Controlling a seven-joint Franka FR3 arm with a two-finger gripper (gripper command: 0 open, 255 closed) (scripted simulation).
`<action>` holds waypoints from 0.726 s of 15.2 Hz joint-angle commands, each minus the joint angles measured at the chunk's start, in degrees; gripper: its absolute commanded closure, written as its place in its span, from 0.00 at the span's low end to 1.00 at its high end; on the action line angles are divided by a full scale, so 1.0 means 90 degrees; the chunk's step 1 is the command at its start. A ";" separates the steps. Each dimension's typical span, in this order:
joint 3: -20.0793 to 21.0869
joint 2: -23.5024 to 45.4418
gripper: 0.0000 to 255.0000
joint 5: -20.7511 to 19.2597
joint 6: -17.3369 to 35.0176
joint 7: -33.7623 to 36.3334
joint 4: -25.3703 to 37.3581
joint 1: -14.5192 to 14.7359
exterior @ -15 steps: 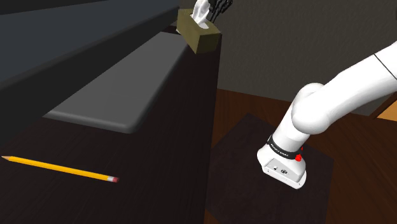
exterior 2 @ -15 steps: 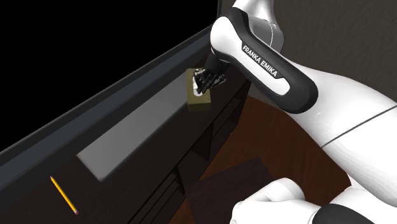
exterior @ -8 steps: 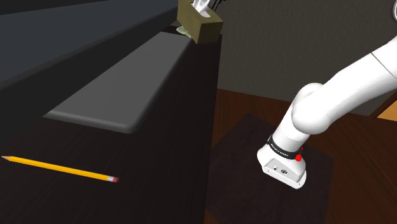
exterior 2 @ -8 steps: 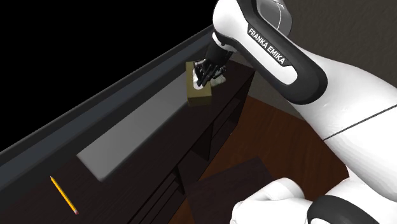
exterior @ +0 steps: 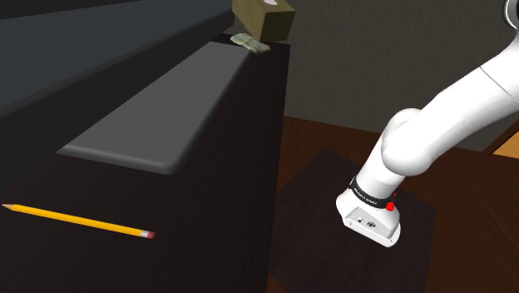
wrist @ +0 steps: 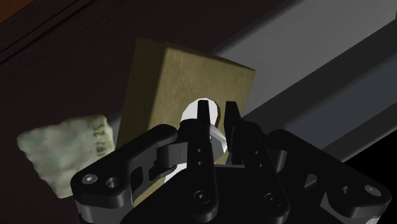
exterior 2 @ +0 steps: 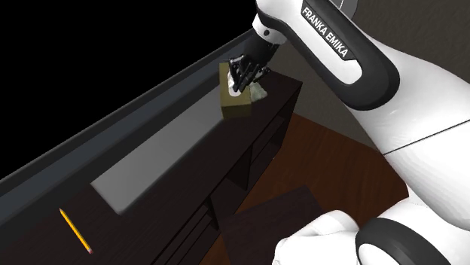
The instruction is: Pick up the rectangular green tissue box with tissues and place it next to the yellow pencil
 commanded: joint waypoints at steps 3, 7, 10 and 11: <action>-0.0034 0.0211 1.00 0.0025 -0.0361 0.0108 0.0585 0.0023; -0.0078 0.0450 1.00 0.0063 -0.0719 0.0208 0.1194 0.0044; -0.0117 0.0654 1.00 0.0103 -0.1002 0.0285 0.1690 0.0060; -0.0132 0.0728 1.00 0.0119 -0.1100 0.0311 0.1863 0.0065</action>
